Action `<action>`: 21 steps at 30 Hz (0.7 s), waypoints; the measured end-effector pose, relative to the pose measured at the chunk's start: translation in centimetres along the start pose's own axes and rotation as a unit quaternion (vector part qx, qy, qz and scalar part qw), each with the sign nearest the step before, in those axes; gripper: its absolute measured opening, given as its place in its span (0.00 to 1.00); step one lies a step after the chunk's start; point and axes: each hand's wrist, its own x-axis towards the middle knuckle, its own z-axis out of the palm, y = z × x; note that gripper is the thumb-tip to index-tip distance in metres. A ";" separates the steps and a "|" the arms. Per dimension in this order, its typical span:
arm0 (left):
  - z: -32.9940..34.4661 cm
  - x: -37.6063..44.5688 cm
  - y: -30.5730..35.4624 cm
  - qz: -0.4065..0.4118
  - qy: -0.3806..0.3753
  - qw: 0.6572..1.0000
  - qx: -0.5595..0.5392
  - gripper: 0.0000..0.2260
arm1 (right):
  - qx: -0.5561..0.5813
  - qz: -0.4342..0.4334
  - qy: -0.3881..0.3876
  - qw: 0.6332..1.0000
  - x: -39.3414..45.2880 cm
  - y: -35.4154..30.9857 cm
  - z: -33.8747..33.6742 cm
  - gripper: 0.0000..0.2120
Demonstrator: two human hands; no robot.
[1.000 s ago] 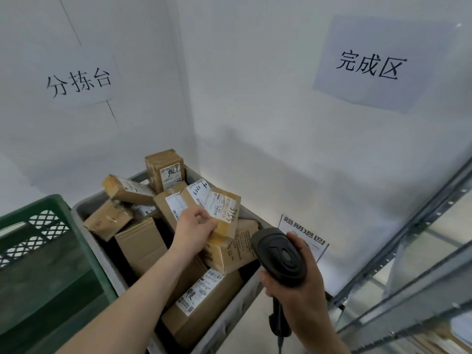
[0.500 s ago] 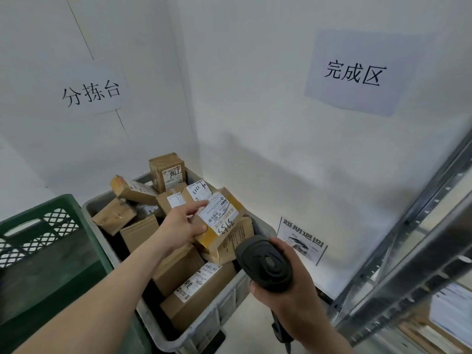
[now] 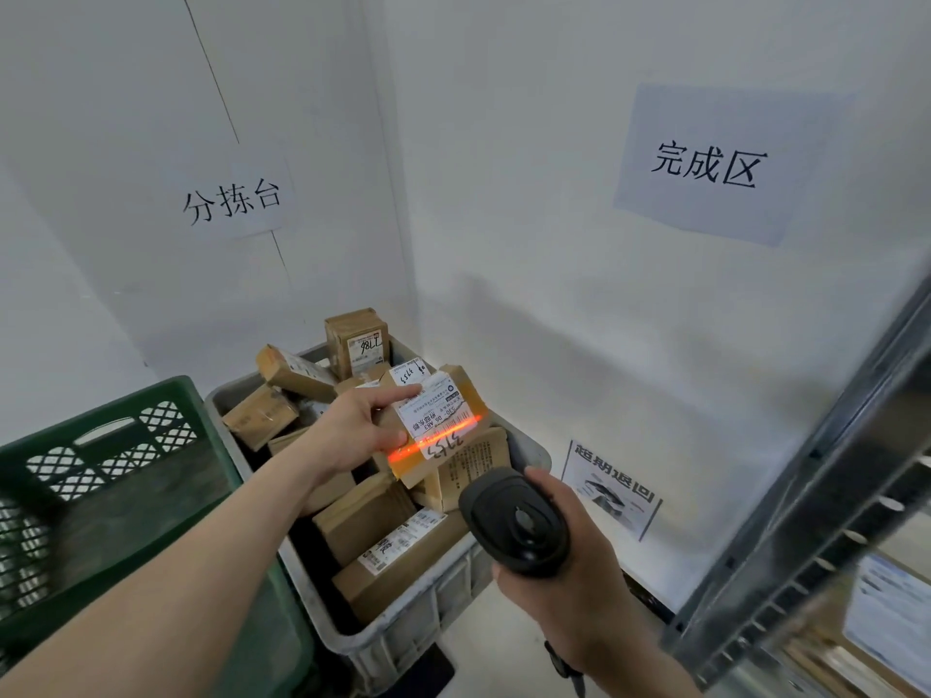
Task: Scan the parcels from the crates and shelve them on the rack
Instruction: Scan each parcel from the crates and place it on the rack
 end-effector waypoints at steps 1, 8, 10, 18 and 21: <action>0.0 -0.2 0.0 0.000 0.001 1.000 0.000 0.29 | 0.001 -0.002 0.000 1.000 -0.2 0.0 -0.1 0.36; 0.8 -1.7 0.0 -0.005 0.011 1.000 -0.011 0.29 | 0.010 -0.015 0.003 1.000 -1.4 0.3 -0.3 0.38; 1.1 -2.3 0.0 -0.004 0.026 0.999 -0.030 0.28 | 0.020 -0.023 0.008 1.000 -1.6 0.3 -0.5 0.36; 2.5 -5.3 -1.6 -0.023 0.069 0.995 -0.070 0.28 | 0.069 -0.026 0.007 0.997 -2.4 0.3 -0.2 0.37; 2.3 -5.8 -2.3 -0.027 0.086 0.995 -0.045 0.28 | 0.066 -0.023 0.001 0.998 -2.7 0.2 0.7 0.38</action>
